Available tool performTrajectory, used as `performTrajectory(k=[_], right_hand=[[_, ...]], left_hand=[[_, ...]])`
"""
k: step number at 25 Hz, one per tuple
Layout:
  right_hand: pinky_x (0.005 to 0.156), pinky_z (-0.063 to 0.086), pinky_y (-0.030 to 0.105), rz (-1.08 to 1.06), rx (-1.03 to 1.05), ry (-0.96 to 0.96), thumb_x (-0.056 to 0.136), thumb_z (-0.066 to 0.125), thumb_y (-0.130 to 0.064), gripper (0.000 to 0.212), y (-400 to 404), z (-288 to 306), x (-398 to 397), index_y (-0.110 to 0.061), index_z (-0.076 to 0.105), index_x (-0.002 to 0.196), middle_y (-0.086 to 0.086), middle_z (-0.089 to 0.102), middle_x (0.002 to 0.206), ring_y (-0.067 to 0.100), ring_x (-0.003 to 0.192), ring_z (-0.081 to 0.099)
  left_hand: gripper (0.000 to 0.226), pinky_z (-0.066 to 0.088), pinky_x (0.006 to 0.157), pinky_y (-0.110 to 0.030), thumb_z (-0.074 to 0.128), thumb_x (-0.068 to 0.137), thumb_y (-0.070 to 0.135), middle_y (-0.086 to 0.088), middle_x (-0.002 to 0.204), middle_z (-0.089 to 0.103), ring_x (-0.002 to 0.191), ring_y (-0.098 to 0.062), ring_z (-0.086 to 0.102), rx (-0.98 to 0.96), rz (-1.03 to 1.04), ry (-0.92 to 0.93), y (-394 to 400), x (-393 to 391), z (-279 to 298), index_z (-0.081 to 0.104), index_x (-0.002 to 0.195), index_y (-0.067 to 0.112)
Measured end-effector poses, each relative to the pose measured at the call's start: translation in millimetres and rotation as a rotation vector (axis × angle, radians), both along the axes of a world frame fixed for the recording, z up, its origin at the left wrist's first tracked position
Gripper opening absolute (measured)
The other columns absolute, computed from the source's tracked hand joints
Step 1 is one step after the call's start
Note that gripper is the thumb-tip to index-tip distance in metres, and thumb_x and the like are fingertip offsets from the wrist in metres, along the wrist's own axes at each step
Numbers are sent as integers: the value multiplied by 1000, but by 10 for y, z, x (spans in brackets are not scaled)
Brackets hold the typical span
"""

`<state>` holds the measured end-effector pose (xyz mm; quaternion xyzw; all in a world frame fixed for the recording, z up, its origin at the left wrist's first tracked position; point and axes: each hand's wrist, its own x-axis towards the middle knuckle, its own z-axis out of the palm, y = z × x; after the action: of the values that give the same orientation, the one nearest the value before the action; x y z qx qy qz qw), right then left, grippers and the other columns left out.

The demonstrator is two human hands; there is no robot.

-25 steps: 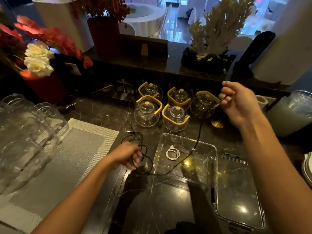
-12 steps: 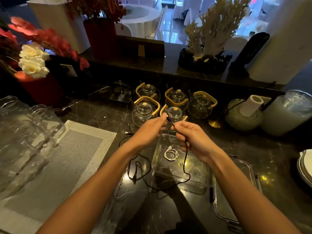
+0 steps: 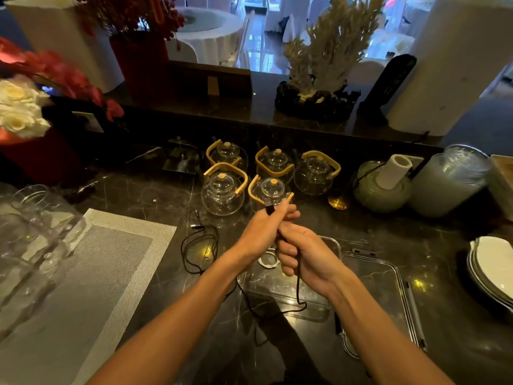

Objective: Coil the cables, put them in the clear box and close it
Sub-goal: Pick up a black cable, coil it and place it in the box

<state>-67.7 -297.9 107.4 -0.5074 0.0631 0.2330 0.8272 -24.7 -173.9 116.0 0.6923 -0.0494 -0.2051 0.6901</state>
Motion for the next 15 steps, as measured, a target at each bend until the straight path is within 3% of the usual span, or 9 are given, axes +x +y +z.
performTrajectory(k=[2, 5, 8, 10, 13, 15], right_hand=[[40, 35, 22, 47, -5, 11, 104, 53, -27, 20, 10, -81, -36, -13, 59, 90, -3, 34, 56, 8, 43, 33], [43, 32, 21, 67, 17, 27, 100, 59, -31, 24, 16, -290, -117, -12, 62, 86, -3, 31, 58, 8, 45, 29], [45, 30, 22, 51, 83, 42, 97, 63, -38, 30, 4, -429, -169, -12, 61, 82, -2, 34, 59, 9, 47, 29], [48, 31, 24, 118, 19, 61, 97, 60, -48, 42, 25, -465, -207, -13, 56, 74, 0, 34, 56, 12, 49, 29], [44, 18, 25, 262, -54, 114, 97, 54, -61, 63, 97, -477, -296, -14, 38, 57, 1, 21, 50, 15, 47, 16], [42, 9, 25, 332, 76, 150, 101, 51, -57, 68, 128, -464, -324, -15, 30, 51, 0, 16, 47, 13, 43, 13]], left_hand=[[54, 52, 103, -32, 32, 108, 38, -18, 121, 72, 115, -22, 69, -174, 51, 92, 43, 41, 28, 62, 128, -3], [58, 53, 102, -40, 28, 109, 37, -28, 126, 66, 118, -34, 66, -495, 59, 289, 172, 142, 129, 55, 134, -8], [59, 56, 97, -42, 29, 108, 39, -27, 124, 68, 114, -34, 69, -664, 31, 411, 240, 166, 199, 54, 136, -6], [58, 58, 93, -41, 30, 108, 39, -25, 122, 69, 112, -33, 70, -745, -17, 457, 248, 151, 212, 57, 134, -5], [56, 57, 96, -40, 28, 107, 40, -22, 128, 68, 119, -32, 66, -675, -115, 406, 250, 141, 252, 57, 137, 2], [56, 52, 103, -42, 27, 108, 40, -22, 133, 64, 126, -34, 61, -591, -137, 314, 240, 161, 236, 53, 140, 2]])
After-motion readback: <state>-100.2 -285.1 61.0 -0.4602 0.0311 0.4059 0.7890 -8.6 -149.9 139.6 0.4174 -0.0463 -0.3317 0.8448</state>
